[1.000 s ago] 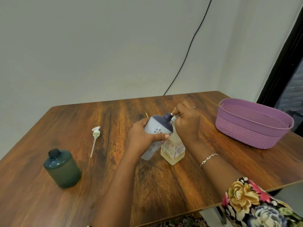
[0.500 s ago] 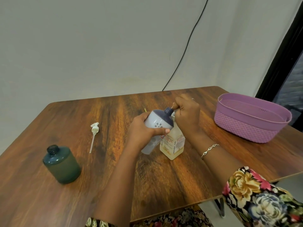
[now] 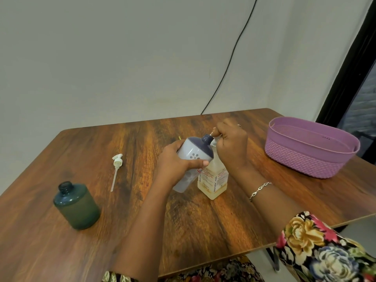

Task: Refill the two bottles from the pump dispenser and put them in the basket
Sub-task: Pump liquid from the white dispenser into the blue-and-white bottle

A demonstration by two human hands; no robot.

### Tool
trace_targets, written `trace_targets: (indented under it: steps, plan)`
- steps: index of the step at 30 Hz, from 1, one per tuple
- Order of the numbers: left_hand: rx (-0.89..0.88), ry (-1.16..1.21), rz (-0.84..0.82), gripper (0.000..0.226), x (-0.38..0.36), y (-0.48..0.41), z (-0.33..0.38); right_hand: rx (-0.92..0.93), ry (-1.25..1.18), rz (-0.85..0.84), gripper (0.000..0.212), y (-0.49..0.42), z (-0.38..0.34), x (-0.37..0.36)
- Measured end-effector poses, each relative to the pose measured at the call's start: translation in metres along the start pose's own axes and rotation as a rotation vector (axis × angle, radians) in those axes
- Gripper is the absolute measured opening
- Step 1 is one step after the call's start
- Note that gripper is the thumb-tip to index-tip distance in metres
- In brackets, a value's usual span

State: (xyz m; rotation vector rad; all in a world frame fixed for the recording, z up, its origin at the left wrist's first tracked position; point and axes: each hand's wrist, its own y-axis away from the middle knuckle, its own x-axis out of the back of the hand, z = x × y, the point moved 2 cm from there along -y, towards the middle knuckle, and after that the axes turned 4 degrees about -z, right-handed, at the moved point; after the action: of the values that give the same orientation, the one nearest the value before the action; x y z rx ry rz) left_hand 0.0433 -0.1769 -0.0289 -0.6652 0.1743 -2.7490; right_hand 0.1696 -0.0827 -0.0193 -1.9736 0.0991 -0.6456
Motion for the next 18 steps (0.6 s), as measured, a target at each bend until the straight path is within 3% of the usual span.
trace_targets:
  steps: [10,18]
  plan:
    - [0.006,-0.042,0.019,0.054,0.0022,0.0031,0.0021,-0.067,-0.063,-0.027,0.019,-0.0029,-0.0016,0.0036]
    - [0.018,-0.03,0.026,0.059,-0.0017,-0.0011,-0.0037,0.071,0.052,-0.013,0.018,0.0018,-0.0012,0.0011]
